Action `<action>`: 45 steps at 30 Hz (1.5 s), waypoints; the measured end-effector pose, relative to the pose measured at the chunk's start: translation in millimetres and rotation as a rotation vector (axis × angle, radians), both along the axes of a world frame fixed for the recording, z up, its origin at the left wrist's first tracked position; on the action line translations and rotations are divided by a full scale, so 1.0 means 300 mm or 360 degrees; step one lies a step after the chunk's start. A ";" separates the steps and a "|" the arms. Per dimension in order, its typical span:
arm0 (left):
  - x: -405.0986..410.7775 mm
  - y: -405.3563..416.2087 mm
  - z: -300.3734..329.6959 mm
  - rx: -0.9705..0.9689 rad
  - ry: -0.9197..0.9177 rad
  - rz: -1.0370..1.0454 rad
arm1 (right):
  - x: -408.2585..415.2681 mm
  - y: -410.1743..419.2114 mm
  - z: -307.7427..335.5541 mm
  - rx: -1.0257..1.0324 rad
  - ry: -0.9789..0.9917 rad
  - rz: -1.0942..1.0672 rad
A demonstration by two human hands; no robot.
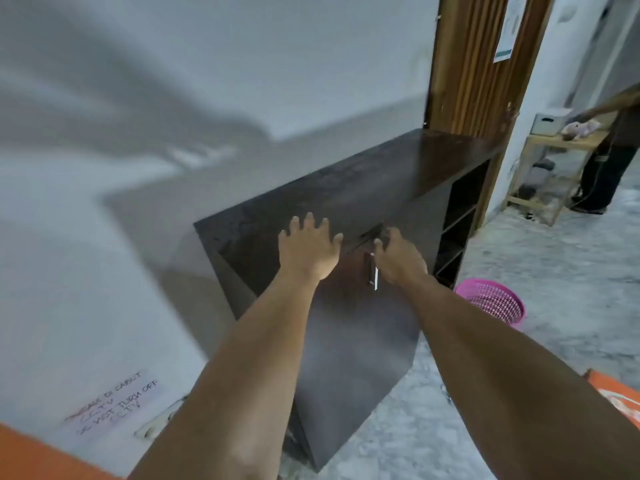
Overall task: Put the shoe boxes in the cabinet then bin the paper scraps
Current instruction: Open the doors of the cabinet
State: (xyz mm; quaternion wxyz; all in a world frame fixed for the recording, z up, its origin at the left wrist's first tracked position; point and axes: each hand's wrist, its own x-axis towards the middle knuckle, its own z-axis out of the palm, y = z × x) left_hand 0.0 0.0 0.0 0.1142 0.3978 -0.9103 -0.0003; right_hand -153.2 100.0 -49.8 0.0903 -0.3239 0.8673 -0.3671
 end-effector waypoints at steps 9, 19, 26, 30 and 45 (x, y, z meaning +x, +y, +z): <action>-0.073 -0.043 -0.138 -0.0007 -0.0050 0.0087 | -0.047 -0.126 -0.252 -0.0152 -0.0527 -0.0179; 0.000 0.088 -0.075 0.0342 -0.0088 0.0147 | 0.072 0.212 -0.257 -0.0311 -0.0570 -0.0176; 0.184 0.322 -0.084 0.0345 -0.0047 0.0048 | 0.238 0.659 -0.318 -0.0434 -0.0364 -0.0241; 0.287 0.468 -0.103 0.0606 -0.0031 0.0046 | 0.402 0.856 -0.331 -0.0355 0.0061 -0.0037; 0.465 0.591 -0.124 0.0776 -0.0141 -0.0076 | 0.768 0.945 -0.425 -0.0345 -0.0321 0.0224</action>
